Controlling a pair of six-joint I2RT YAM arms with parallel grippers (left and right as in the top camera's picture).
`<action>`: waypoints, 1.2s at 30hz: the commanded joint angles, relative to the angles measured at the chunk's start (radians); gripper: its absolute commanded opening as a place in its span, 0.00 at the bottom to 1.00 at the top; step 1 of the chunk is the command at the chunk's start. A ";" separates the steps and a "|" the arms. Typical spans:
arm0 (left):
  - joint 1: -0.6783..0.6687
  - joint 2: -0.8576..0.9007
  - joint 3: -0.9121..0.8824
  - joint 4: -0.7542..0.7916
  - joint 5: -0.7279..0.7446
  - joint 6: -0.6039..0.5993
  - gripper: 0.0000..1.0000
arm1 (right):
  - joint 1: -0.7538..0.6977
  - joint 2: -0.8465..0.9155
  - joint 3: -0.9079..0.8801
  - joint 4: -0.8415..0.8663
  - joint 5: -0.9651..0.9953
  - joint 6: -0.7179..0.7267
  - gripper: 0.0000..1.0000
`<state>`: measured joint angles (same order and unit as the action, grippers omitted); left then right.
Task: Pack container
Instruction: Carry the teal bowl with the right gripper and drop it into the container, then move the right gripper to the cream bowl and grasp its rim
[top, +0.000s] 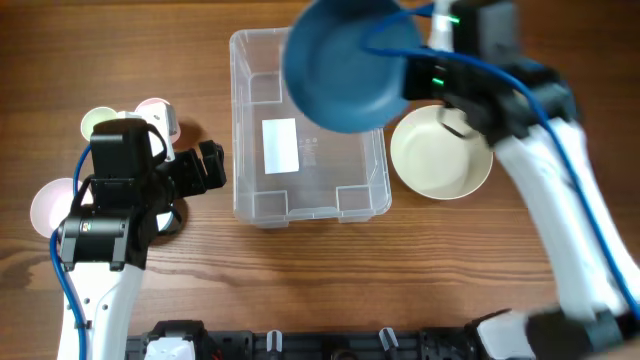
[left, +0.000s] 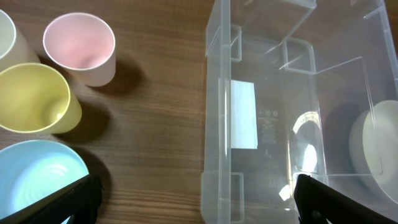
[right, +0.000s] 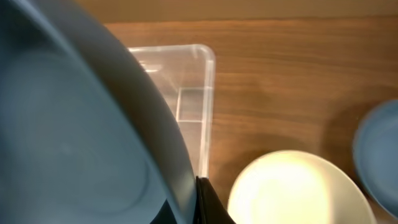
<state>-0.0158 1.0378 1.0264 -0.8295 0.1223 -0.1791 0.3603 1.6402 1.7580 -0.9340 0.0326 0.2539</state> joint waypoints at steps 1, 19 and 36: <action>-0.001 0.000 0.017 0.002 0.011 -0.016 1.00 | 0.041 0.222 0.159 0.010 0.065 -0.009 0.04; -0.001 0.000 0.017 0.013 0.011 -0.016 1.00 | 0.043 0.586 0.207 0.106 -0.042 0.019 0.34; -0.001 0.000 0.017 0.009 0.011 -0.016 1.00 | -0.285 0.045 0.197 -0.397 0.128 0.385 0.65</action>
<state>-0.0158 1.0378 1.0264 -0.8200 0.1219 -0.1860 0.1646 1.6772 1.9736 -1.2446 0.1528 0.5591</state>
